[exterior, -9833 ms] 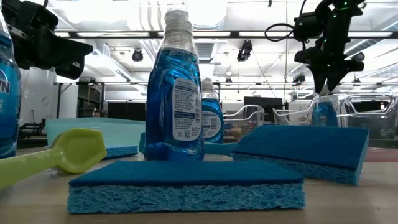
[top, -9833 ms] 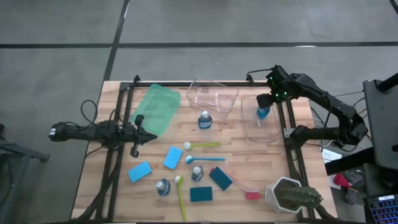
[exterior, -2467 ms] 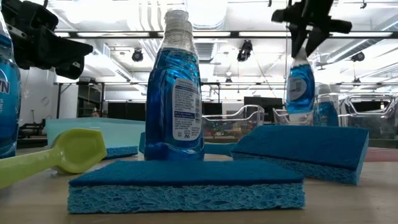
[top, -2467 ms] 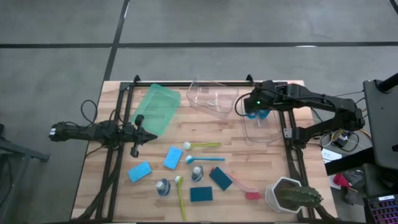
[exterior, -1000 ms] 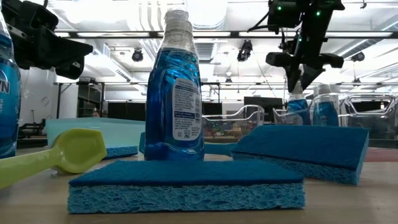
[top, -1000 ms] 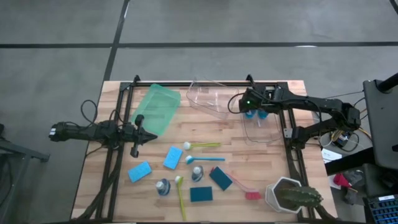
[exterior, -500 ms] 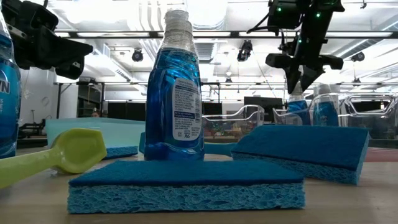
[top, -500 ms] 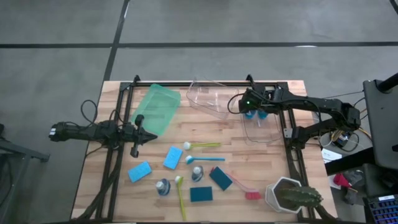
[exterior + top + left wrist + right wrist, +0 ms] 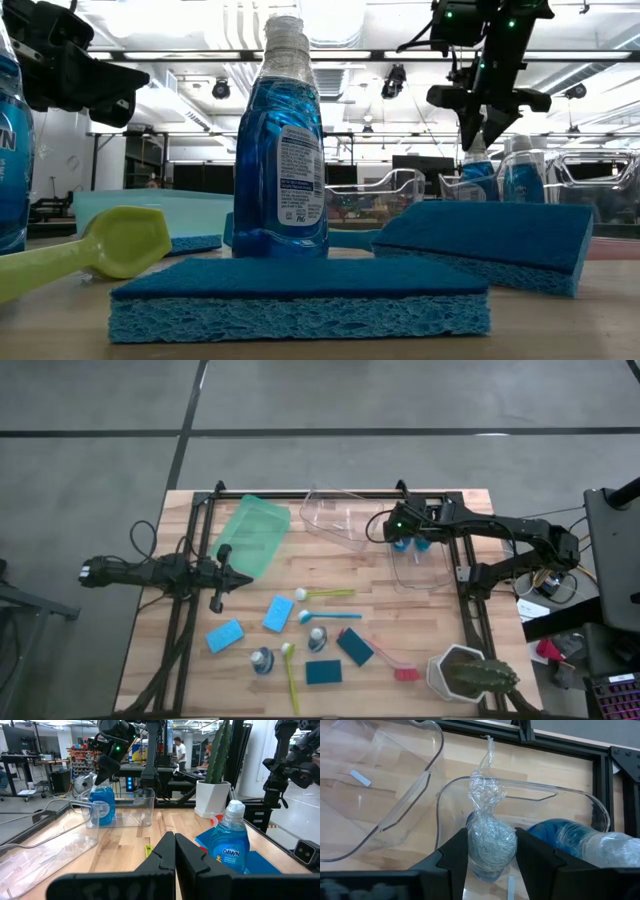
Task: Pick & Place Kitchen Sink Supplies
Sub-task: Put the blue dishwashing liquid bottle into the right transparent bin
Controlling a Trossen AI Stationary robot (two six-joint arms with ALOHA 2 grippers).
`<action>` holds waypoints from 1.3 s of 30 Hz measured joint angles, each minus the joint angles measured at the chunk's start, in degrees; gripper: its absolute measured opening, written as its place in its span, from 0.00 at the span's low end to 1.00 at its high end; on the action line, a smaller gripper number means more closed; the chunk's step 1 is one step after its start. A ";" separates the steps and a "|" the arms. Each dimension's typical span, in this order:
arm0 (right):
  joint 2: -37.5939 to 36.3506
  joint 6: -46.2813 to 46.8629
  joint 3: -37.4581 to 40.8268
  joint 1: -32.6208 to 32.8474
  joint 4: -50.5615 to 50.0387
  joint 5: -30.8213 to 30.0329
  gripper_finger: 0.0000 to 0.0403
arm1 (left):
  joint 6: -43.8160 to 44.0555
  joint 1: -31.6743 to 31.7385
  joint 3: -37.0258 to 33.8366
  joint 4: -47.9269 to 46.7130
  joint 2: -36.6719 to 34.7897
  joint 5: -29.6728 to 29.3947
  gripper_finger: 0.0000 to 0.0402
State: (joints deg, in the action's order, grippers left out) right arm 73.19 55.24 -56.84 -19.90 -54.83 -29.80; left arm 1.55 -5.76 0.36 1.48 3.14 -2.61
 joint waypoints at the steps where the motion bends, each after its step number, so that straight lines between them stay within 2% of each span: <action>1: 0.00 -0.21 0.00 0.00 0.00 0.04 0.36 | -0.01 -0.02 0.00 -0.02 0.00 0.00 0.00; 20: 0.00 -1.79 -0.52 0.00 0.25 0.02 0.51 | -0.01 0.00 0.00 0.00 0.00 0.00 0.00; 32: -0.01 -6.42 -5.60 0.15 0.15 -0.10 0.52 | 0.00 -0.01 0.00 0.00 0.00 0.00 0.00; 39: 0.00 -8.14 -8.84 1.72 -0.24 1.84 0.52 | -0.01 0.00 0.00 0.00 0.02 0.00 0.00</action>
State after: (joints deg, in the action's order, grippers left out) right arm 73.19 47.11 -65.68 -18.18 -55.07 -27.97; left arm 1.54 -5.76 0.36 1.48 3.16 -2.61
